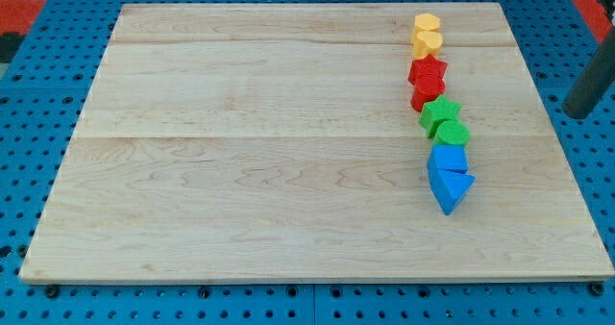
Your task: Push the red star towards the left and down a bit
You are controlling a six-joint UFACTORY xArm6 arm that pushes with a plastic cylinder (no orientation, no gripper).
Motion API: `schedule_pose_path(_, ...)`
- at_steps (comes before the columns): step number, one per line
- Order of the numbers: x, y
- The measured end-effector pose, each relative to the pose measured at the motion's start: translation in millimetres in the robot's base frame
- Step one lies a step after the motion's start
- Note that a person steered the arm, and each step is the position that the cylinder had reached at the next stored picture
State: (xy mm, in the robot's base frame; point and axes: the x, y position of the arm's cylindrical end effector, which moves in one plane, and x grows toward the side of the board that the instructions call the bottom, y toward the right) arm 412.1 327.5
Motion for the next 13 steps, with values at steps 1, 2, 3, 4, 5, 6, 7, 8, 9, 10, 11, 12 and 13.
schedule_pose_path(1,0,0)
schedule_pose_path(2,0,-2)
schedule_pose_path(3,1,-1)
schedule_pose_path(4,1,3)
schedule_pose_path(5,1,10)
schedule_pose_path(6,1,12)
schedule_pose_path(7,0,5)
schedule_pose_path(8,-4,-39)
schedule_pose_path(9,-26,-77)
schedule_pose_path(10,-33,-76)
schedule_pose_path(11,-48,-76)
schedule_pose_path(12,-71,-91)
schedule_pose_path(13,-77,-108)
